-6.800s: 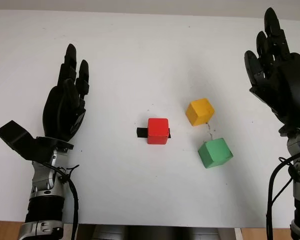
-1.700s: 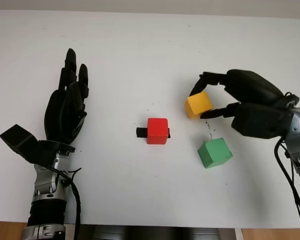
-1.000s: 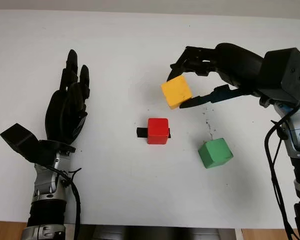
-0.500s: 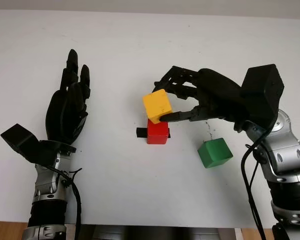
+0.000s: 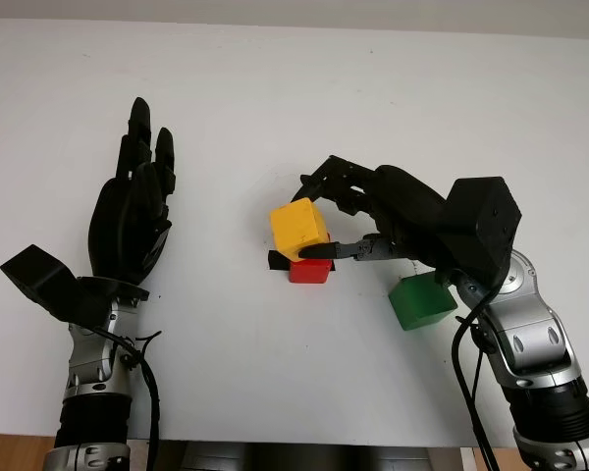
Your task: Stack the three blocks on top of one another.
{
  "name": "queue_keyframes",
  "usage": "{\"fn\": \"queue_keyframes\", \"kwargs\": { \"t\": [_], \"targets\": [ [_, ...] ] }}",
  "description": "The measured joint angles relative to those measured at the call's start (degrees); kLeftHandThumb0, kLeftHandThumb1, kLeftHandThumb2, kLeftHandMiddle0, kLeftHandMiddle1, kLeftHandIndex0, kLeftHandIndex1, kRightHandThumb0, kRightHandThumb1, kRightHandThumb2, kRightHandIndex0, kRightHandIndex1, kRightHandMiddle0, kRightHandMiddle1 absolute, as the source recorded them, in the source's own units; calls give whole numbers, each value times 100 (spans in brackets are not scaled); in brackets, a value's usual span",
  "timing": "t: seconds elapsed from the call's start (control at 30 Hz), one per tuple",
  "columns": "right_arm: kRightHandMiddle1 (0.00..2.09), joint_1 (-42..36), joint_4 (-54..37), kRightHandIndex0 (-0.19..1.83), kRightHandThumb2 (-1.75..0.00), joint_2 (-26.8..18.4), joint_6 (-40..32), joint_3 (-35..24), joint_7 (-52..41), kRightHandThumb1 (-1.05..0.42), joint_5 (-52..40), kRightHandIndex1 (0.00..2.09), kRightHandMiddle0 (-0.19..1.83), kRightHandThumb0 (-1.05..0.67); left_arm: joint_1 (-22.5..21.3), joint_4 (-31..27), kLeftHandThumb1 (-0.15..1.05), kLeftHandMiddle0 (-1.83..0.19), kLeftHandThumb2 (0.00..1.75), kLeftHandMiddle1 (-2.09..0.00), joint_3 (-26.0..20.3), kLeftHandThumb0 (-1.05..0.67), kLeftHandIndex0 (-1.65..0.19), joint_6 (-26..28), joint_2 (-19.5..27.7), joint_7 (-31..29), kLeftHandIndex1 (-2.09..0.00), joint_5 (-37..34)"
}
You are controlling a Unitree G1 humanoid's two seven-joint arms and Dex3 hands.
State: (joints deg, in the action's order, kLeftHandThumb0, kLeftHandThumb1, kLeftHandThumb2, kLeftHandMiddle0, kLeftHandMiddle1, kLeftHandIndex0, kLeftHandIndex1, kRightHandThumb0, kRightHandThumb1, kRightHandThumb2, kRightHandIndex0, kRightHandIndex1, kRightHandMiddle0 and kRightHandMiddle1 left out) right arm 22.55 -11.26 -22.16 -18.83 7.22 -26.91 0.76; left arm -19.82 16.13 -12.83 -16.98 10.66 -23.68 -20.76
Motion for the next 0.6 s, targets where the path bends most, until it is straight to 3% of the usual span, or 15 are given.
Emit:
{"fn": "queue_keyframes", "kwargs": {
  "t": [0.6],
  "targets": [
    [152,-54,10,22,-5,-144,365,40,5,-93,458,0,38,-42,22,-74,105,19,59,0,0,-84,19,-24,1,-43,0,-3]
  ]
}}
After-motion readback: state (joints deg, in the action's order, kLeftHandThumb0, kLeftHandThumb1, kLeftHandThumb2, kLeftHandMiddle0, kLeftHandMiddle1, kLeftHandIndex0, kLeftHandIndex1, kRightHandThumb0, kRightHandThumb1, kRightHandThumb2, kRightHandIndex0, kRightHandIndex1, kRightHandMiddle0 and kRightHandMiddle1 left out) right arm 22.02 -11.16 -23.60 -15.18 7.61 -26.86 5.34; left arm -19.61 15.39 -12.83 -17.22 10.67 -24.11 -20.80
